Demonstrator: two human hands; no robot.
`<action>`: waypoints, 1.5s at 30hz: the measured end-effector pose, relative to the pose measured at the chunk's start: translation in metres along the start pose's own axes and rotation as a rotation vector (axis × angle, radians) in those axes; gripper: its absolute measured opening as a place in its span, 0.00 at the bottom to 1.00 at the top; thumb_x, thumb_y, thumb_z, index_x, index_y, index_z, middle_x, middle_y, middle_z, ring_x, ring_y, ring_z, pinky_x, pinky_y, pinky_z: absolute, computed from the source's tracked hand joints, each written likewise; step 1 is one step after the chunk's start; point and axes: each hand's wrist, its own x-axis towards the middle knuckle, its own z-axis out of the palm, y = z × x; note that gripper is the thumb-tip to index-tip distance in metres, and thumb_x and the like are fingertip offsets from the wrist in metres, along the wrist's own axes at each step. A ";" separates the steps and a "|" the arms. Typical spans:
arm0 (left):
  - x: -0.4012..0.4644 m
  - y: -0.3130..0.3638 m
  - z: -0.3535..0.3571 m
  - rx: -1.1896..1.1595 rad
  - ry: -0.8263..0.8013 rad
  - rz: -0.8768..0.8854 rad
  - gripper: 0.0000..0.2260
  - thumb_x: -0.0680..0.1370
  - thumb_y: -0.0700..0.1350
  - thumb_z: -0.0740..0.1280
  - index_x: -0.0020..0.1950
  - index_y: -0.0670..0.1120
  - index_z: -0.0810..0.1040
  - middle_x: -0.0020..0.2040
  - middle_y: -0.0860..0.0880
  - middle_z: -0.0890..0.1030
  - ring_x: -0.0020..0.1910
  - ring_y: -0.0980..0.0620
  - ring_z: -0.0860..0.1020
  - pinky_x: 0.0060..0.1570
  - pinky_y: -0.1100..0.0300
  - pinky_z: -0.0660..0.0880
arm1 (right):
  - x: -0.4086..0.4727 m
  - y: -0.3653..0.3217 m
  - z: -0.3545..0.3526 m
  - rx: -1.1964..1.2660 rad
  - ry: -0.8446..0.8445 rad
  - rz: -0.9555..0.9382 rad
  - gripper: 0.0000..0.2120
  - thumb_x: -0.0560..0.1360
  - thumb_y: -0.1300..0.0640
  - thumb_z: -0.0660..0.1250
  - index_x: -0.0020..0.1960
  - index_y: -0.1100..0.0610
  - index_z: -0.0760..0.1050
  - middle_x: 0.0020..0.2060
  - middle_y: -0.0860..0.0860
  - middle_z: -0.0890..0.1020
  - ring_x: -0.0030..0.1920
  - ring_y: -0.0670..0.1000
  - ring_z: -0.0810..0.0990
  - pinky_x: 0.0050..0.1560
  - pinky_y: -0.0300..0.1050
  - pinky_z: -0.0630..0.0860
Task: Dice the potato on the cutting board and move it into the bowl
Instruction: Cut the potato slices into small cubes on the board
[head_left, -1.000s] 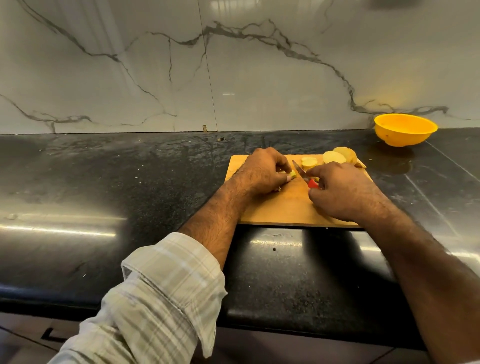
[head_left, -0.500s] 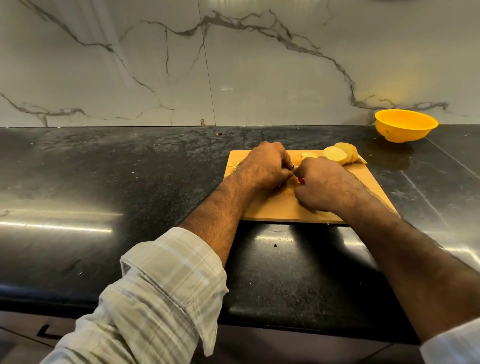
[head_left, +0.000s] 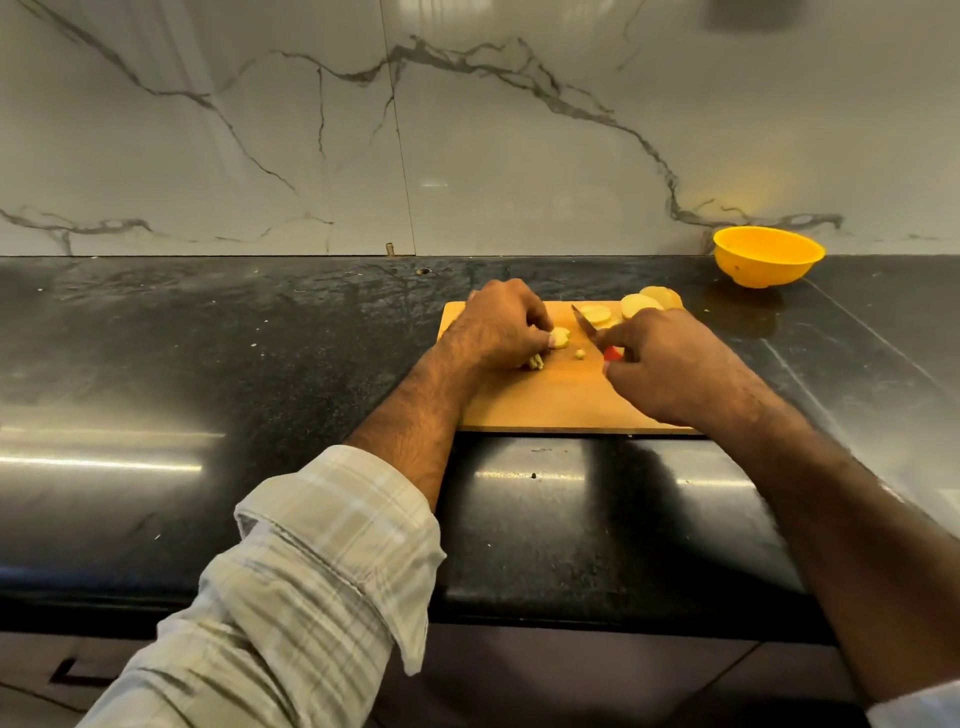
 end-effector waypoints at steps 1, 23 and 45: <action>0.000 0.000 0.001 0.007 -0.002 -0.002 0.06 0.76 0.52 0.78 0.51 0.52 0.88 0.50 0.58 0.84 0.54 0.56 0.80 0.69 0.41 0.75 | 0.001 -0.002 0.001 0.006 0.020 -0.005 0.23 0.78 0.56 0.68 0.73 0.49 0.77 0.64 0.52 0.82 0.57 0.53 0.81 0.56 0.49 0.82; 0.001 0.005 0.002 0.111 -0.008 0.006 0.04 0.78 0.52 0.76 0.51 0.54 0.88 0.52 0.58 0.84 0.57 0.56 0.77 0.72 0.40 0.60 | 0.000 -0.011 0.009 -0.100 -0.164 0.023 0.24 0.77 0.54 0.71 0.73 0.50 0.77 0.61 0.50 0.82 0.56 0.51 0.80 0.58 0.48 0.82; 0.001 0.005 0.000 0.140 -0.001 -0.054 0.03 0.77 0.52 0.77 0.45 0.55 0.88 0.47 0.60 0.84 0.56 0.56 0.77 0.64 0.44 0.62 | 0.012 -0.029 0.020 -0.102 -0.158 0.062 0.23 0.78 0.54 0.71 0.72 0.51 0.76 0.61 0.51 0.82 0.58 0.53 0.81 0.59 0.51 0.82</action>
